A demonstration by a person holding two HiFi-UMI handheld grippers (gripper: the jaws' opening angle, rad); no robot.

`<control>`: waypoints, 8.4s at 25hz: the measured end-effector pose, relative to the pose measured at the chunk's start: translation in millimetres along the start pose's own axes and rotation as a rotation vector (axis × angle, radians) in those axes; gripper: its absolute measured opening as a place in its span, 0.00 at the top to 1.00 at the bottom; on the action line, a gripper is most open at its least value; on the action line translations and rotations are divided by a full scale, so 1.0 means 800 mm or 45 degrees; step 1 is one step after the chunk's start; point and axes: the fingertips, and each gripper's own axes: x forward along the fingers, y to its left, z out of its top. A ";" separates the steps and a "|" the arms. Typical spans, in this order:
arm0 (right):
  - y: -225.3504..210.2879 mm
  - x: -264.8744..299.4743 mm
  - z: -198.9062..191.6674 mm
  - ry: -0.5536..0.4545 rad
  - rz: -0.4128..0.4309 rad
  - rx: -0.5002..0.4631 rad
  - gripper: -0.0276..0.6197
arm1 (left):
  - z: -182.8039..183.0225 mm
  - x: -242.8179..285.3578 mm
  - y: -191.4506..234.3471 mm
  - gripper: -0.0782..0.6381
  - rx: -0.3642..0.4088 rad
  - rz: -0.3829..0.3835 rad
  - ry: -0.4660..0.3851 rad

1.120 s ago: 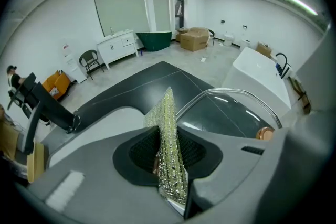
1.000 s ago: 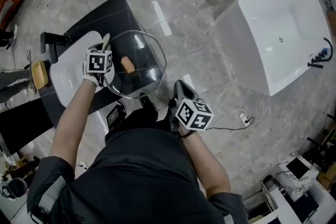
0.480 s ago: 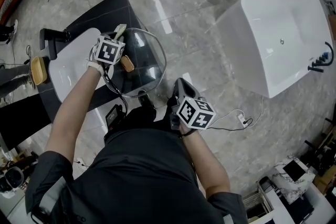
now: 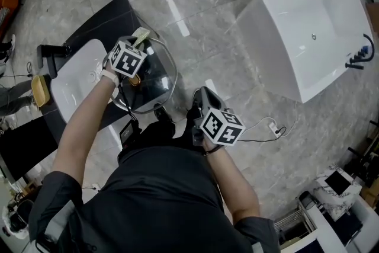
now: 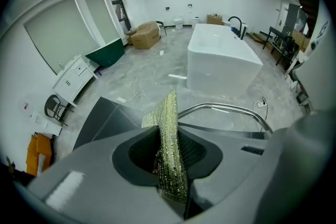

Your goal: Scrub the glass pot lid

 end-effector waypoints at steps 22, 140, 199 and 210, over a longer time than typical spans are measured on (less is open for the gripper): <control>0.026 -0.008 0.017 0.005 0.051 -0.092 0.95 | 0.022 -0.048 -0.202 0.79 0.418 -0.244 -0.063; 0.047 0.008 0.018 0.361 0.290 -0.263 0.95 | -0.051 -0.103 -0.226 0.79 -0.885 -0.052 -0.341; 0.127 0.009 -0.067 0.328 0.231 -0.037 0.95 | -0.176 -0.140 -0.105 0.79 0.164 -0.201 -0.445; 0.122 0.008 -0.069 0.318 0.226 -0.009 0.95 | -0.169 -0.147 -0.165 0.79 0.178 -0.165 -0.366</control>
